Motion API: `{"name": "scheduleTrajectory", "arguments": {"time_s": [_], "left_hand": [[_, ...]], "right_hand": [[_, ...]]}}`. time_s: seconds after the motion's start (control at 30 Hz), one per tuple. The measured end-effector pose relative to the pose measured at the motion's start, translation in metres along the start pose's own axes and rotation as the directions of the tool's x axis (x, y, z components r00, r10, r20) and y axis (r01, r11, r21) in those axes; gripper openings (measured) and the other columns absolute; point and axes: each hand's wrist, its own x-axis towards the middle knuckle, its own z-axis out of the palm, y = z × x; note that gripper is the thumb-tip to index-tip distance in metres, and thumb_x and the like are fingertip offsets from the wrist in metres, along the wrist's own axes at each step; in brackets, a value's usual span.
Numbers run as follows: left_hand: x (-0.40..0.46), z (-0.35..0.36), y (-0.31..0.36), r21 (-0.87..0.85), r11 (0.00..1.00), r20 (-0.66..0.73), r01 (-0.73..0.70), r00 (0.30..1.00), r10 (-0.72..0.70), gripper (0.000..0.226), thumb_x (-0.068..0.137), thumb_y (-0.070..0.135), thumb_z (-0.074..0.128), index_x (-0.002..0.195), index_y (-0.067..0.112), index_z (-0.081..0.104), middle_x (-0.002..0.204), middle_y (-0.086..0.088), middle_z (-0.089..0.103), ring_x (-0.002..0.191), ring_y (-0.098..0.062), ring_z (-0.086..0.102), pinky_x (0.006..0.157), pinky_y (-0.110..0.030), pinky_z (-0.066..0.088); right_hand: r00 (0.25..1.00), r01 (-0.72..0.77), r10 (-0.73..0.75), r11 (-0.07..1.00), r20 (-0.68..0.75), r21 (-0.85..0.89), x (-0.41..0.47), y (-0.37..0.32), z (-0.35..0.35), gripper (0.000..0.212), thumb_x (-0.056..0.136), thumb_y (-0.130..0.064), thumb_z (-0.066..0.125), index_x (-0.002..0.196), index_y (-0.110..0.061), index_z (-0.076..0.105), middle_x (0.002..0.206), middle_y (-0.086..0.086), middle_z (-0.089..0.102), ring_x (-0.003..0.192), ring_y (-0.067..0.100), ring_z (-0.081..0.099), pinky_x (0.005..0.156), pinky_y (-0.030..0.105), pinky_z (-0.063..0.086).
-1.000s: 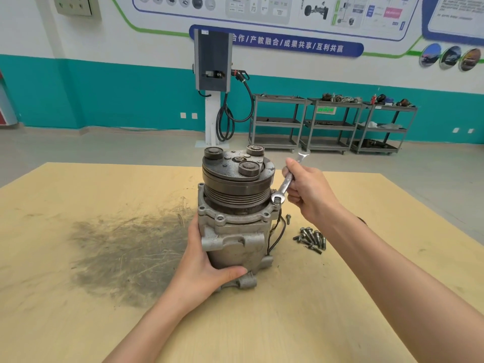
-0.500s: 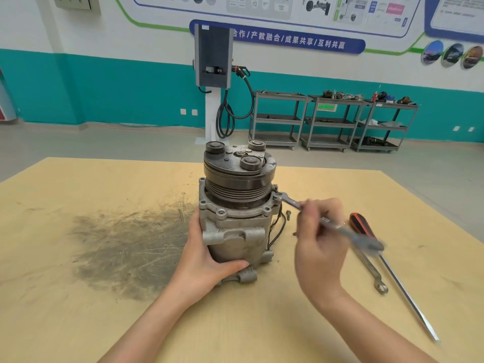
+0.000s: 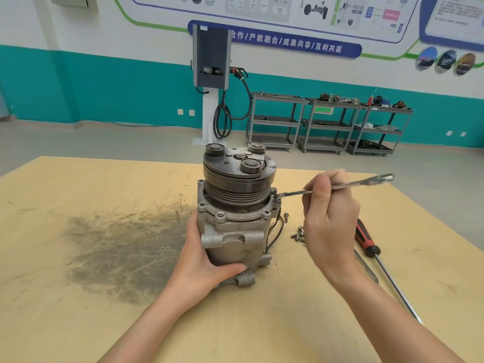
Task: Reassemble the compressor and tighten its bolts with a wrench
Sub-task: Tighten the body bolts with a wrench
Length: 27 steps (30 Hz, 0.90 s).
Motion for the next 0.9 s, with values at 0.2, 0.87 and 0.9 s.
{"name": "scheduleTrajectory", "arguments": {"time_s": [0.2, 0.87, 0.9], "left_hand": [[0.001, 0.0, -0.003, 0.017, 1.0, 0.006, 0.013, 1.0, -0.013, 0.12, 0.052, 0.032, 0.094, 0.15, 0.02, 0.026, 0.112, 0.059, 0.03, 0.116, 0.025, 0.038, 0.085, 0.009, 0.028], [0.001, -0.002, 0.005, 0.029, 0.998, 0.018, 0.046, 0.999, -0.047, 0.131, 0.041, 0.056, 0.086, 0.152, 0.025, 0.023, 0.116, 0.059, 0.026, 0.127, 0.009, 0.04, 0.101, -0.014, 0.031], [0.001, -0.002, 0.005, 0.025, 0.999, 0.019, 0.045, 0.999, -0.045, 0.131, 0.041, 0.056, 0.086, 0.152, 0.025, 0.023, 0.116, 0.059, 0.027, 0.125, 0.012, 0.04, 0.099, -0.011, 0.031]], "right_hand": [[0.964, -0.265, 0.262, 0.918, 0.051, 0.296, 0.047, 0.007, 0.001, 0.038, 0.105, -0.032, 0.029, 0.073, -0.019, 0.043, 0.05, -0.009, 0.038, 0.044, 0.012, 0.032, 0.042, 0.025, 0.027], [0.338, -0.941, 0.492, 0.164, 0.802, 0.296, 0.066, 0.061, 0.024, 0.04, 0.106, -0.032, 0.027, 0.072, -0.016, 0.04, 0.042, -0.005, 0.027, 0.031, 0.006, 0.018, 0.033, 0.019, 0.014], [0.336, -0.941, 0.491, 0.144, 0.804, 0.305, 0.065, 0.062, 0.024, 0.04, 0.106, -0.032, 0.027, 0.072, -0.016, 0.04, 0.041, -0.005, 0.028, 0.031, 0.006, 0.02, 0.033, 0.019, 0.015]]}}
